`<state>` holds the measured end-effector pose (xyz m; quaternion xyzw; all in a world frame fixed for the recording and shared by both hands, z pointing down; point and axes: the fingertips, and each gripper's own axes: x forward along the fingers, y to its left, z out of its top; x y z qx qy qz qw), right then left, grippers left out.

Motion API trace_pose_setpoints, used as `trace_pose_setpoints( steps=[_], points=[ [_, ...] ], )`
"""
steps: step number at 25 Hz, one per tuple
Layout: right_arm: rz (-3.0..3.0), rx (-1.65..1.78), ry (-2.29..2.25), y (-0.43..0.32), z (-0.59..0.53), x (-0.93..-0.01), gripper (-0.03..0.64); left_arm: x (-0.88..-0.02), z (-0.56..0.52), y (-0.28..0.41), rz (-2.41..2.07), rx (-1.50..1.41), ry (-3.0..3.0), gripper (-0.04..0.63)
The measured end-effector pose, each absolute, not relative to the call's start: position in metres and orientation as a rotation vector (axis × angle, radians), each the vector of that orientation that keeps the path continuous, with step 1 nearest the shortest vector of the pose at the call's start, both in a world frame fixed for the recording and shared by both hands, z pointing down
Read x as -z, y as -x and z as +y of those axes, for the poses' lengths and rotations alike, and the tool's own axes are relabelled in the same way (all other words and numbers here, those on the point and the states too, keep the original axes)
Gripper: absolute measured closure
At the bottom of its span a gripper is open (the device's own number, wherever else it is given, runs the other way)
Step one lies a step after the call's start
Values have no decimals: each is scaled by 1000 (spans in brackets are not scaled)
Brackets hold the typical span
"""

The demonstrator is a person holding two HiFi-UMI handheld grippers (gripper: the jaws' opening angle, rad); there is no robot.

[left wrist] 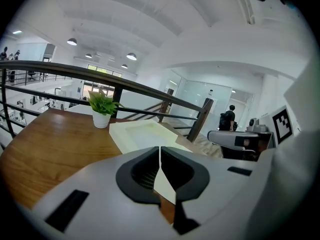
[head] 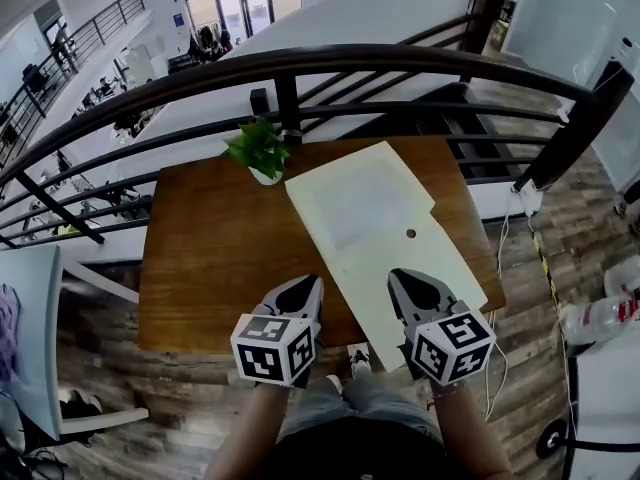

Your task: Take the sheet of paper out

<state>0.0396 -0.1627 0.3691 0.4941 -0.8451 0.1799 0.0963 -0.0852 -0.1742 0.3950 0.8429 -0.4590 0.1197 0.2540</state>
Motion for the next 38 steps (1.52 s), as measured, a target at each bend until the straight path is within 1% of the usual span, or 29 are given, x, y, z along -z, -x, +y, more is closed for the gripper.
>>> trace_pose_setpoints(
  steps=[9,22,28,35,36,37,38],
  points=[
    [-2473,-576,-1384,-56,-211,-392,589,-422,-206,59,-1198,-391,-2243,572],
    [-2365,-539,-1250,-81,-274,-442,588,-464,-245,36,-1166,-446,-2153,572],
    [-2342,-564,-1157,-80,-295,-469,586,-479,-258,21,-1161,-458,-2110,572],
    [-2319,-505,-1104,-71,-316,-488,586,-488,-265,17,-1174,-479,-2086,572],
    [-2316,-486,-1081,-70,-318,-491,583,-488,-266,16,-1172,-479,-2086,572],
    [-2312,-465,-1055,-68,-321,-495,564,-488,-267,16,-1172,-479,-2086,572],
    [-2304,-447,-1028,-67,-324,-499,512,-488,-268,15,-1173,-478,-2085,572]
  ],
)
